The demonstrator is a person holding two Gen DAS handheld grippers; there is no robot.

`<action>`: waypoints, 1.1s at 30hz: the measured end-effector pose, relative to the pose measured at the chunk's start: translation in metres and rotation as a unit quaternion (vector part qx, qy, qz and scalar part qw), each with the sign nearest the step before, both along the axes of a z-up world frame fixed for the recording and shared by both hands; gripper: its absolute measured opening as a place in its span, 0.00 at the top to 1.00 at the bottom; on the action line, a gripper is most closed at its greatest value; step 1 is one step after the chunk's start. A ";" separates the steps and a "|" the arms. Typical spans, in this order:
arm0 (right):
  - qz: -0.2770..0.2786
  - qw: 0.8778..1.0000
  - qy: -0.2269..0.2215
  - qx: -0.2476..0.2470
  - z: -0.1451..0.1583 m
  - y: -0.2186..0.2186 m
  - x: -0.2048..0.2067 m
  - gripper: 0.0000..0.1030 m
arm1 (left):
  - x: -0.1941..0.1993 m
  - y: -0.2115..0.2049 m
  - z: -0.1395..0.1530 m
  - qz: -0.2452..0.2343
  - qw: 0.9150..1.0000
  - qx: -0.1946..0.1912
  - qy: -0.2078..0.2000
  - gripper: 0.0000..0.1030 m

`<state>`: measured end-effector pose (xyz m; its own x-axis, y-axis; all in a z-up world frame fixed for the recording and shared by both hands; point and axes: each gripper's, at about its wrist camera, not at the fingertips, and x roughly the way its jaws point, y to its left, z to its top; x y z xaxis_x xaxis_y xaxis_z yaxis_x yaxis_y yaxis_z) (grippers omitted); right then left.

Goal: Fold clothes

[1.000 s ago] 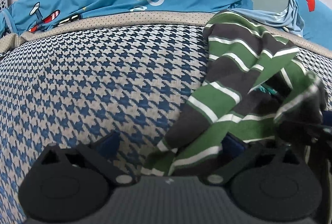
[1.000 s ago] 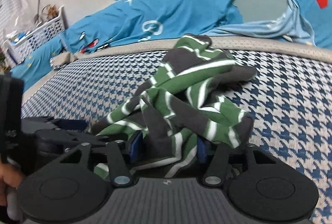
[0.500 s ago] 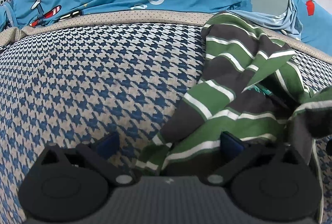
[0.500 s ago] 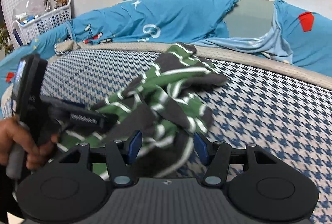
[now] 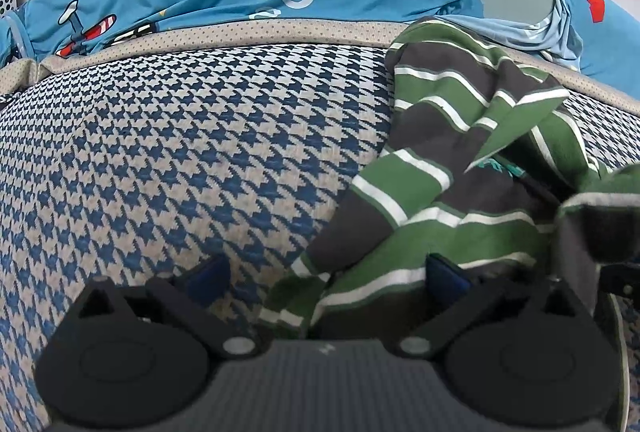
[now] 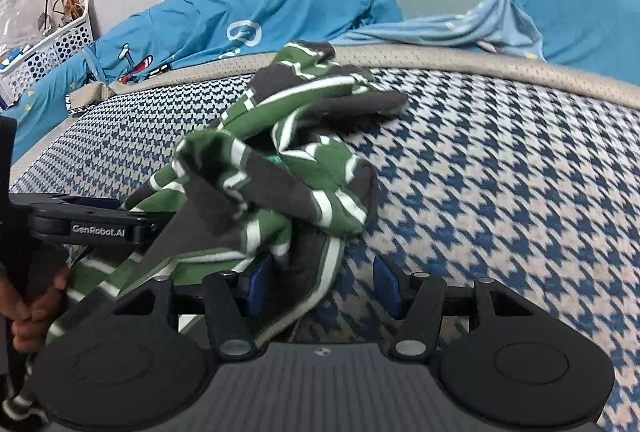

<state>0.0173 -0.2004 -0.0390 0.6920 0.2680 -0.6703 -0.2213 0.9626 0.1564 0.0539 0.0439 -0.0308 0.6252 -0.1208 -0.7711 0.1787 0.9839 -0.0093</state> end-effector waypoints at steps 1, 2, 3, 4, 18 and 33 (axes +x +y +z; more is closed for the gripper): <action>0.003 1.000 -0.004 -0.007 -0.001 0.004 0.001 0.47 | 0.000 0.000 0.000 0.000 1.000 -0.001 0.000 0.00; 0.005 1.000 -0.009 -0.013 -0.002 0.007 0.002 0.48 | 0.000 0.001 0.000 -0.001 1.000 -0.001 0.000 0.00; 0.007 1.000 -0.013 -0.019 -0.003 0.010 0.003 0.52 | 0.000 0.001 0.000 -0.001 1.000 -0.002 0.000 0.00; 0.011 0.999 -0.018 -0.027 -0.004 0.013 0.003 0.54 | 0.000 0.001 0.000 -0.002 1.000 -0.002 0.000 0.00; -0.011 0.999 -0.027 -0.036 0.011 0.025 -0.020 0.92 | -0.004 0.011 0.006 -0.005 0.999 -0.048 0.002 0.00; -0.101 0.988 -0.118 -0.010 0.069 -0.007 -0.125 0.92 | -0.075 0.021 0.042 -0.057 0.993 -0.087 -0.060 0.00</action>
